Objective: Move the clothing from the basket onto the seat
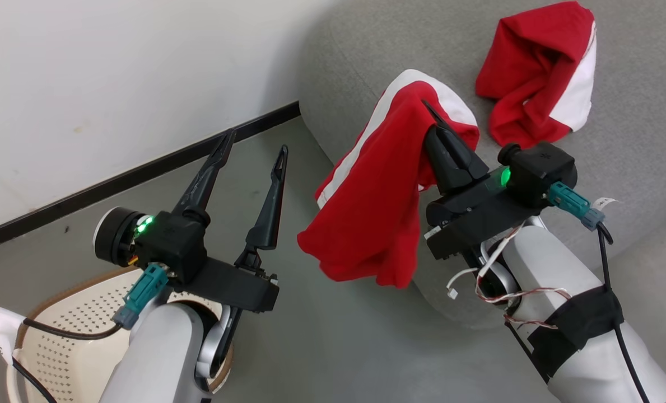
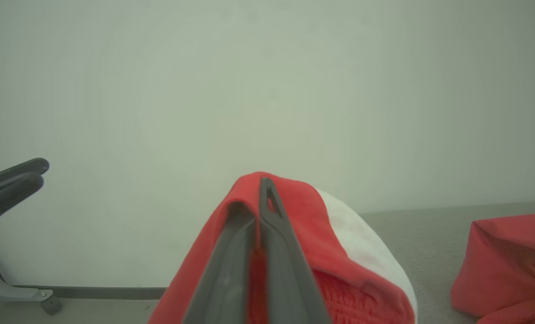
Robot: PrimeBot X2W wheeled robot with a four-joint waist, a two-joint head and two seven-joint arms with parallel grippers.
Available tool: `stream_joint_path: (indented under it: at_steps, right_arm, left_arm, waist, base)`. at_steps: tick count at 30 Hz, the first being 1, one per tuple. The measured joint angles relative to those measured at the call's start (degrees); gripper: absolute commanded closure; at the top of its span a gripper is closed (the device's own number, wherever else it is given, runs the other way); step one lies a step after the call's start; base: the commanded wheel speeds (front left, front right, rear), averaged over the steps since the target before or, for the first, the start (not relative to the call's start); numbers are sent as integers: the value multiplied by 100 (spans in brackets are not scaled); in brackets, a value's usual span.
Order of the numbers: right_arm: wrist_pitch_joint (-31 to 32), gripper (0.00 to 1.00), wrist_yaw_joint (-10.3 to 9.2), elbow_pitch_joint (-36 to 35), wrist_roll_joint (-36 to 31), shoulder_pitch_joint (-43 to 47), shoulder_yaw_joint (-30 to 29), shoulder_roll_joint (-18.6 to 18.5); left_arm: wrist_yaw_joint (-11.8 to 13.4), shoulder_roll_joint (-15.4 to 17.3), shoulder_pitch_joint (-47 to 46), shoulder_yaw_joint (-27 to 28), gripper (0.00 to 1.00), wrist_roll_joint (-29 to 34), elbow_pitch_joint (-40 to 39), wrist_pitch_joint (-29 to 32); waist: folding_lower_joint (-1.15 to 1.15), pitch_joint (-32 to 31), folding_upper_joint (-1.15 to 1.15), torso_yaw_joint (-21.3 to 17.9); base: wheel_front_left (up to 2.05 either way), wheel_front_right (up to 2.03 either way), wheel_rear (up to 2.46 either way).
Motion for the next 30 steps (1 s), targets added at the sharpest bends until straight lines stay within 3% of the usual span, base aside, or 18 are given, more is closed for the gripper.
stream_joint_path:
  at_steps: [30]
  right_arm:
    - [-1,100,-107,-272,-1,-116,-564,-66]
  left_arm:
    - [-60,90,-326,-135,0,42,289,57]
  waist:
    - [0,584,-1,-486]
  base:
    - [0,0,0]
